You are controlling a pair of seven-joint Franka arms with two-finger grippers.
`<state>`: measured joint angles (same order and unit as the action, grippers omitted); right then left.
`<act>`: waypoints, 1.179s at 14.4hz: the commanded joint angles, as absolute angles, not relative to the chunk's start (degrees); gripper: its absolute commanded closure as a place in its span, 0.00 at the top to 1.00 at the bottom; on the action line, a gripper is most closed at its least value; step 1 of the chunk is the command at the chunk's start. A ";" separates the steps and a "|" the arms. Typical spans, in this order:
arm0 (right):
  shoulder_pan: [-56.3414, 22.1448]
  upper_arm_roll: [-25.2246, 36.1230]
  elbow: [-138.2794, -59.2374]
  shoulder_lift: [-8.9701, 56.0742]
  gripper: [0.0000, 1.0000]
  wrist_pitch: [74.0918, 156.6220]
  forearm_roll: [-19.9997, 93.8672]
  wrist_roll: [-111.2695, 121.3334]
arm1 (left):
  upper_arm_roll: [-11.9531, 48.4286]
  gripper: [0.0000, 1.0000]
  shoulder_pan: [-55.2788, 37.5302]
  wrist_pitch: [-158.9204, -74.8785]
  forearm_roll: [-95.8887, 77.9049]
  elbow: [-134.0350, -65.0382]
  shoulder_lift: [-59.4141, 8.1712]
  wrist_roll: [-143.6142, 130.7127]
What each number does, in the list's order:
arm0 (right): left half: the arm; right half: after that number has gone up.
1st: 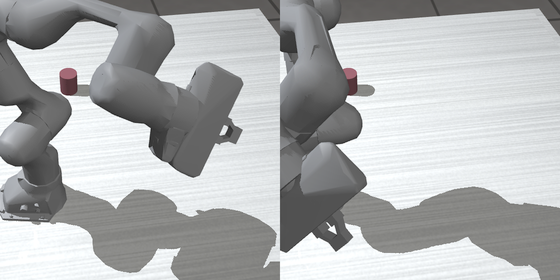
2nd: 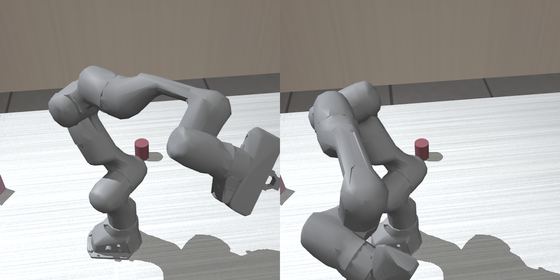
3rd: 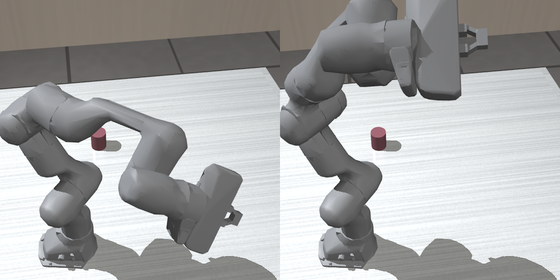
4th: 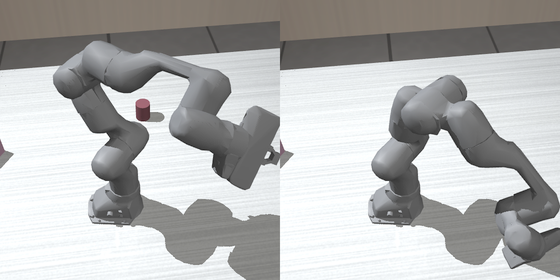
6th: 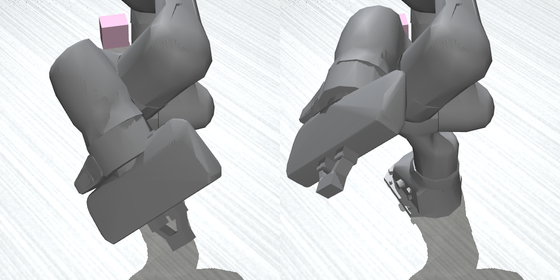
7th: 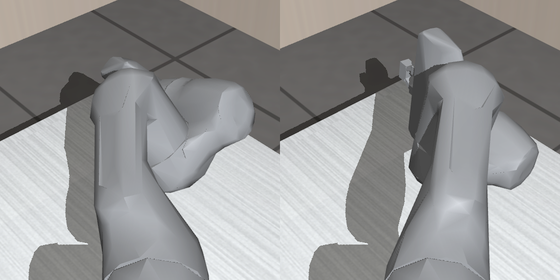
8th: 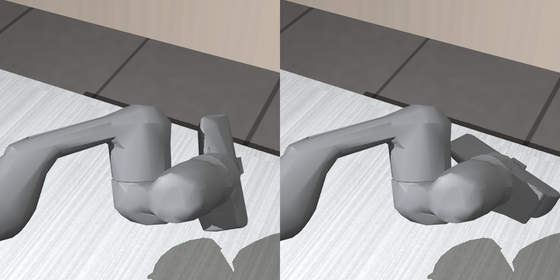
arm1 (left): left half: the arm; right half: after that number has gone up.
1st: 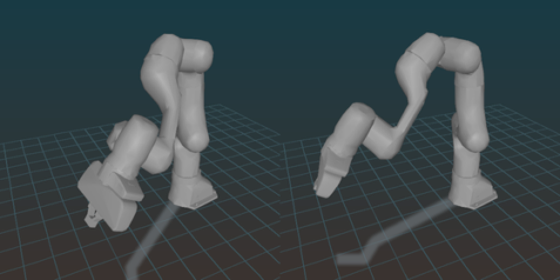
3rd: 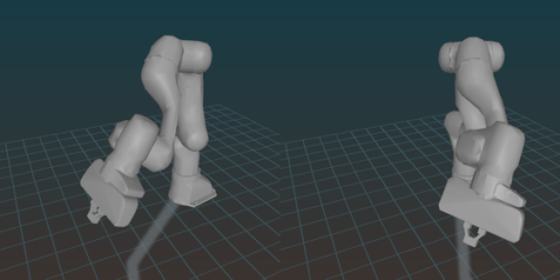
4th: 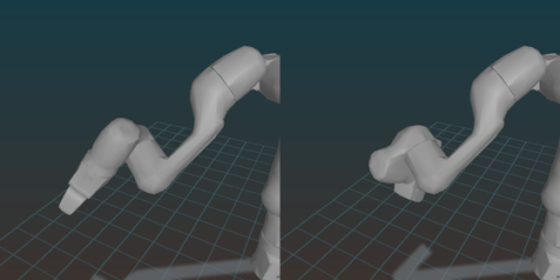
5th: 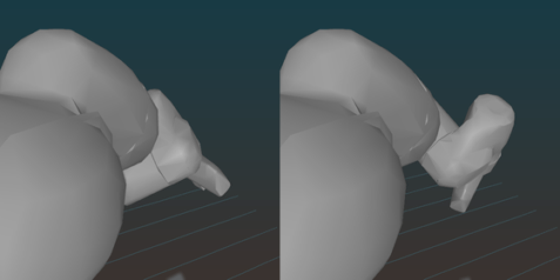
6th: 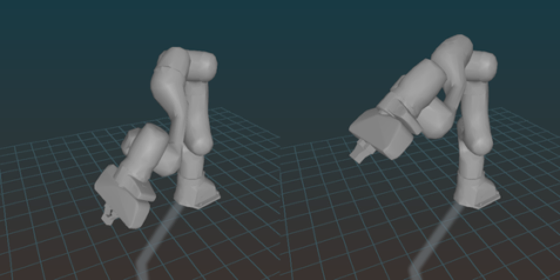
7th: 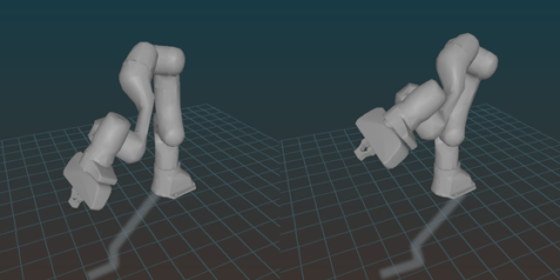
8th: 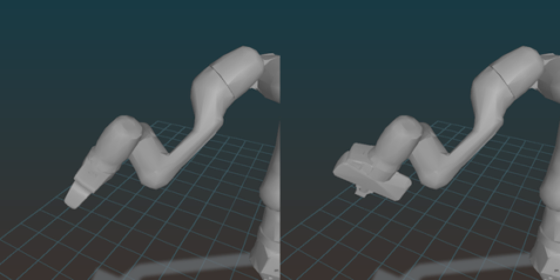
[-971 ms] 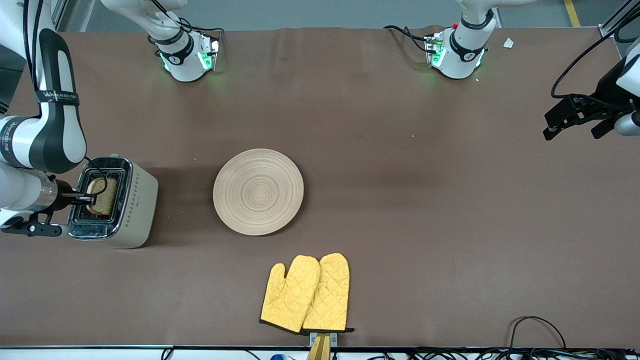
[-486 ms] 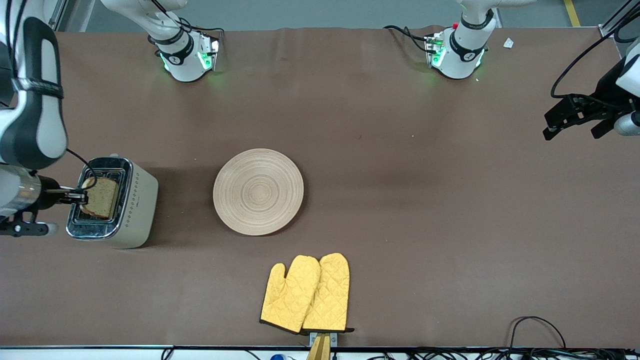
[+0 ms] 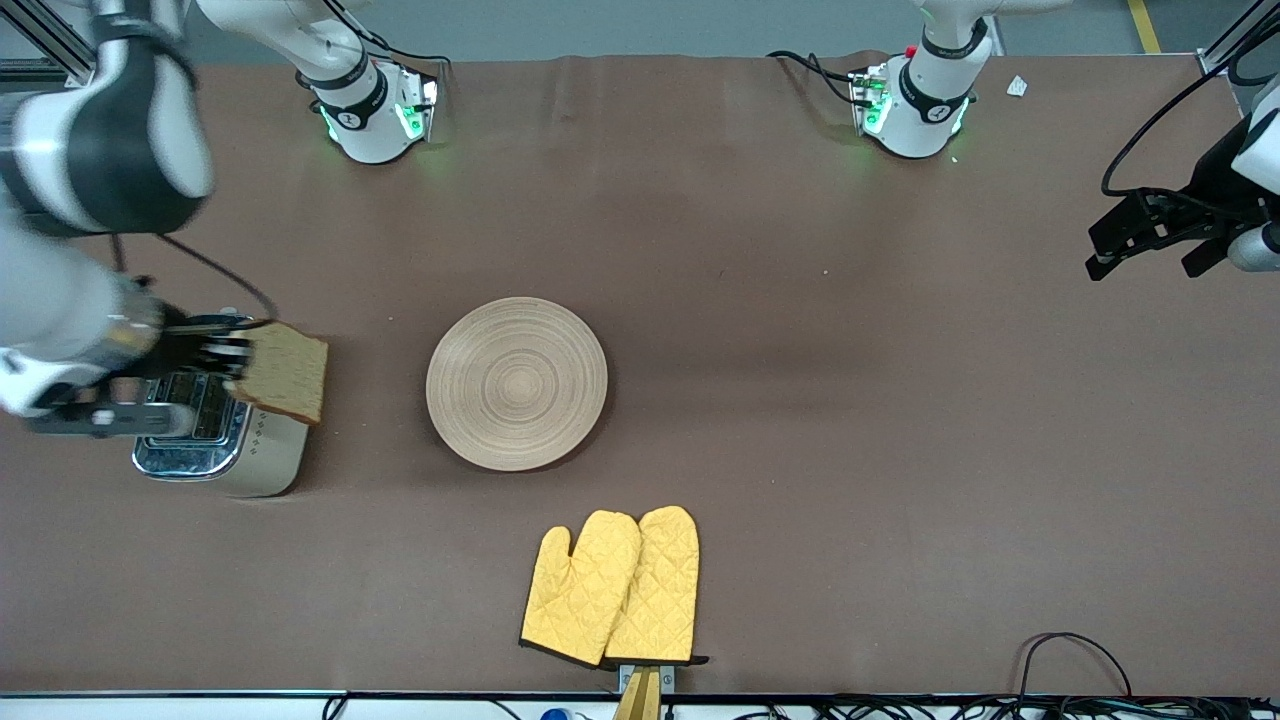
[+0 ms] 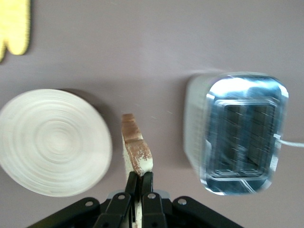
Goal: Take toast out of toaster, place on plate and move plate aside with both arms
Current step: 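Carry the toast over the wooden plate and release it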
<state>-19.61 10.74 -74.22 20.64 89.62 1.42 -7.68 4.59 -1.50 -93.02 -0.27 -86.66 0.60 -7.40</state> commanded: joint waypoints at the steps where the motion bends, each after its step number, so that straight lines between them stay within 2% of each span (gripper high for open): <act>1: -23.28 11.25 -78.90 21.62 0.00 96.38 2.63 -9.23 | 4.75 1.00 -1.58 -91.85 0.44 -85.17 0.00 -8.44; 4: -24.52 11.25 -88.30 21.53 0.00 106.31 15.24 -9.49 | 4.75 1.00 -1.67 -91.58 0.44 -85.43 -0.18 -7.74; 7: -25.04 11.16 -95.95 21.53 0.00 115.89 32.90 -10.02 | 4.75 1.00 -1.58 -90.09 0.44 -85.43 -0.35 -7.56; 9: -28.28 11.16 -99.39 22.58 0.00 123.36 40.31 -9.93 | 4.75 1.00 -1.58 -89.57 0.44 -85.52 -0.70 -7.65; 13: -31.19 10.99 -99.67 28.90 0.00 130.50 42.63 -8.70 | 4.75 1.00 -1.67 -89.47 0.44 -85.43 -0.97 -7.65; 17: -30.94 10.99 -107.02 28.49 0.00 127.99 42.63 -3.02 | 4.75 1.00 -1.93 -89.39 0.44 -85.43 -0.97 -7.91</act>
<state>-31.41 10.87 -101.56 30.59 129.35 40.91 -7.95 4.62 -1.64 -90.48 -0.27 -86.66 -0.55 -7.39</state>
